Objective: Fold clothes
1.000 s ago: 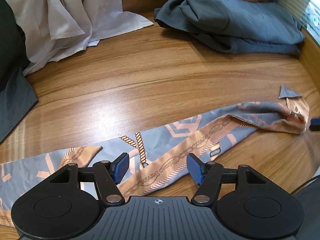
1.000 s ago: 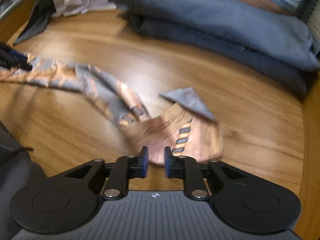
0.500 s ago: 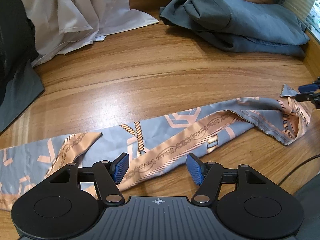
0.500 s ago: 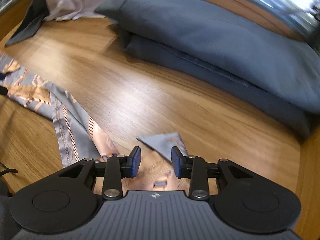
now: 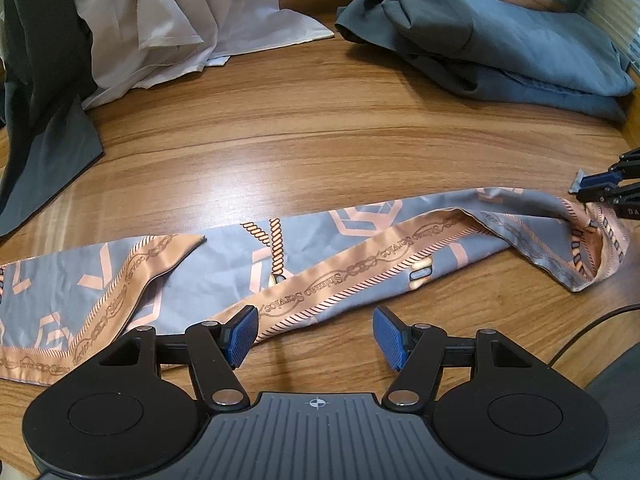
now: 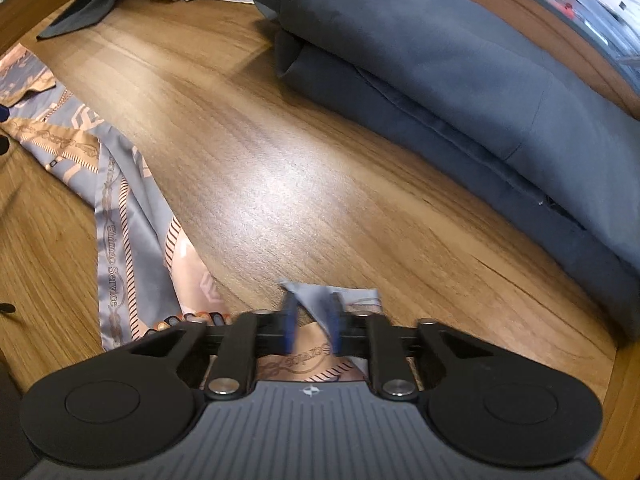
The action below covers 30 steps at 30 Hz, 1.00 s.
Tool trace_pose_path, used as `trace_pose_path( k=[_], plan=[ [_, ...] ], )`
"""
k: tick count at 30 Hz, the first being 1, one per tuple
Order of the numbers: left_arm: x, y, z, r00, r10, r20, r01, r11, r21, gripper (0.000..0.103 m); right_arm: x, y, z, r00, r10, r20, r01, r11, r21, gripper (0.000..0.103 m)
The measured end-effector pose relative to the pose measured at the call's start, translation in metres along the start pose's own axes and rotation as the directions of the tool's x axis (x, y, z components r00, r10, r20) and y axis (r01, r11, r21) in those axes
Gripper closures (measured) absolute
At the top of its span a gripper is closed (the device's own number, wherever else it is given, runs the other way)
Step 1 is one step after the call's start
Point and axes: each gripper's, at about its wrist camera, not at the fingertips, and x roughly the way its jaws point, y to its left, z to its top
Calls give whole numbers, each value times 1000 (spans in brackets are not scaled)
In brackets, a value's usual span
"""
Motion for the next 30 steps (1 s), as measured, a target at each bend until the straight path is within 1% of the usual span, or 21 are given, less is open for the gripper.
trace_pose_path(
  k=[2, 4, 7, 11, 14, 19, 22, 25, 27, 30],
  plan=[
    [1, -2, 2, 1000, -4, 2, 4, 1000, 11, 37, -3, -3, -3, 1000, -11, 12, 10, 1000, 26, 103],
    [2, -4, 4, 1000, -10, 4, 10, 1000, 25, 37, -12, -7, -8, 999, -38, 38, 36, 997, 65, 103],
    [5, -10, 8, 1000, -28, 8, 28, 998, 52, 37, -35, -14, -17, 991, -107, 79, 95, 985, 143, 103],
    [13, -21, 15, 998, -66, -4, 66, 992, 106, 37, -69, -26, -37, 973, -207, 106, 175, 950, 258, 103],
    [17, -32, 19, 995, -99, -16, 100, 982, 163, 37, -88, -32, -60, 957, -276, 88, 233, 914, 332, 103],
    [22, -48, 26, 989, -147, -33, 150, 953, 263, 37, -98, -45, -104, 934, -356, -4, 323, 842, 433, 102],
    [23, -57, 30, 986, -162, -36, 165, 935, 315, 37, -96, -42, -128, 927, -370, -65, 356, 809, 467, 102],
    [24, -60, 33, 985, -169, -40, 172, 923, 345, 37, -94, -33, -147, 926, -363, -100, 362, 786, 501, 102],
    [25, -60, 35, 985, -170, -43, 174, 918, 356, 37, -93, -27, -154, 929, -351, -114, 357, 775, 522, 102],
    [28, -60, 38, 986, -162, -44, 167, 917, 361, 37, -93, -22, -156, 942, -319, -109, 323, 760, 564, 101]
  ],
)
